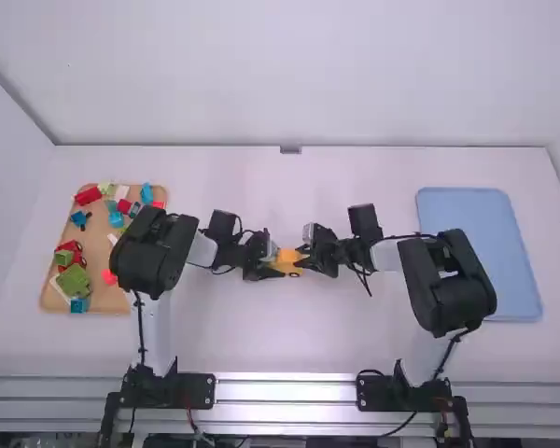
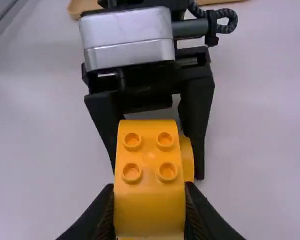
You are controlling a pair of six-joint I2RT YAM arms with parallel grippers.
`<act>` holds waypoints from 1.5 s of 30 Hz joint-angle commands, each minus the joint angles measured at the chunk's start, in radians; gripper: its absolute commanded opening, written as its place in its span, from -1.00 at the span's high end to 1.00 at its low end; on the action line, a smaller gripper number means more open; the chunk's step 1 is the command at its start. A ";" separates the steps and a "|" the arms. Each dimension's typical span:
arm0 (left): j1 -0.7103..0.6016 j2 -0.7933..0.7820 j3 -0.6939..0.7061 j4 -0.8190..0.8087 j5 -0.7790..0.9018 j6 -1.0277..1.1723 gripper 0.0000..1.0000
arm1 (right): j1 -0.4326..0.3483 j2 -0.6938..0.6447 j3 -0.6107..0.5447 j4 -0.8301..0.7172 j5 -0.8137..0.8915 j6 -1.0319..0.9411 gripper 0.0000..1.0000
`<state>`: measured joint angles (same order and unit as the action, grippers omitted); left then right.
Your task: Assemble lego blocks to make yellow taxi
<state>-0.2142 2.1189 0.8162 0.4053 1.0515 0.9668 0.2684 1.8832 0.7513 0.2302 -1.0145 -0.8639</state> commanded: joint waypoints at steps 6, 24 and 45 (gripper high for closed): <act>-0.009 0.019 -0.013 0.000 0.006 -0.036 0.33 | 0.002 0.008 -0.013 -0.025 0.038 -0.026 0.79; -0.013 0.019 -0.013 -0.006 0.006 -0.035 0.42 | 0.077 0.008 -0.012 0.023 0.170 -0.023 0.87; -0.013 0.018 -0.013 -0.004 0.003 -0.035 0.47 | 0.045 0.049 -0.012 0.069 0.084 -0.032 0.89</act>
<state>-0.2199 2.1189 0.8162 0.4088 1.0542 0.9386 0.3061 1.8999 0.7429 0.3027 -0.9279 -0.9089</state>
